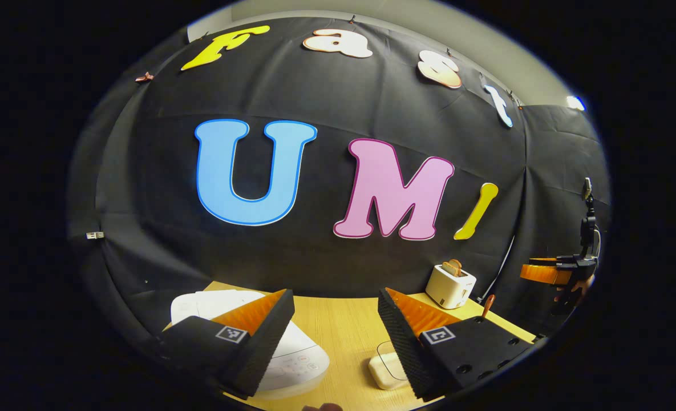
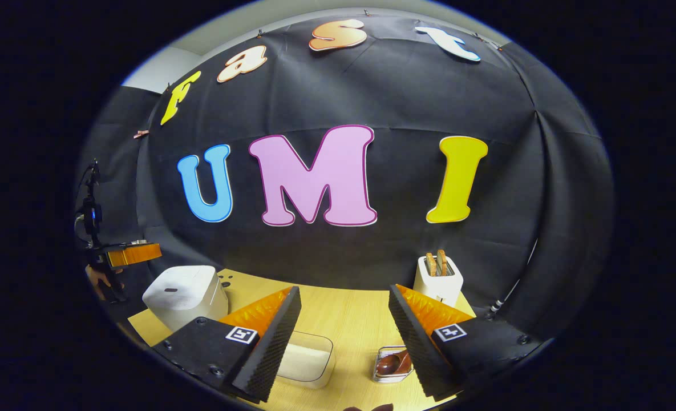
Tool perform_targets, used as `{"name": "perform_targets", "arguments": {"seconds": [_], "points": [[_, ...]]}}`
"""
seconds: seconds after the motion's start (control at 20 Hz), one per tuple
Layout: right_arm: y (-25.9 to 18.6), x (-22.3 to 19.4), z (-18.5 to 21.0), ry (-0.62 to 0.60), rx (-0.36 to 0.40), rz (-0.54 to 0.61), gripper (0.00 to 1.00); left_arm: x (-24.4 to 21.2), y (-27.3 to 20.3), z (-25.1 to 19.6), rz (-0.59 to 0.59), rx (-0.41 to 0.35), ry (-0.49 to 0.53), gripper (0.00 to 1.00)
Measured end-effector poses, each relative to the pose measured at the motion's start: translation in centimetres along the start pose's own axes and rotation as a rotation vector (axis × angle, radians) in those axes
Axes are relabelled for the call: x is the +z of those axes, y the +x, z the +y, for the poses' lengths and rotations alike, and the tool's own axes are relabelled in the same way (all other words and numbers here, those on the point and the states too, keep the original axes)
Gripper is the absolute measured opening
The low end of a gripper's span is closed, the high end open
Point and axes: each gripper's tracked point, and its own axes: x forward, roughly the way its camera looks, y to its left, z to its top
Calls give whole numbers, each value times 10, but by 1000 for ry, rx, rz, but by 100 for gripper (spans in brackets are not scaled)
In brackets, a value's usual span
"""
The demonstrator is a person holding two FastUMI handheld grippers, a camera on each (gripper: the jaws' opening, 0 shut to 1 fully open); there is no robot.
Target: Close the left gripper, press the button to open the rice cooker; take a wooden spoon from the chopstick holder with the right hand, scoop a spoonful of rice and pour it into the rice cooker, then put the wooden spoon back into the chopstick holder.
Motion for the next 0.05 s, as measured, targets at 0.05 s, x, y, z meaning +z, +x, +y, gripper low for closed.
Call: {"name": "perform_targets", "arguments": {"seconds": [0.05], "points": [[-1, 0, 0, 1, 0, 0, 96, -1, 0, 0, 2, 2, -1, 95]]}}
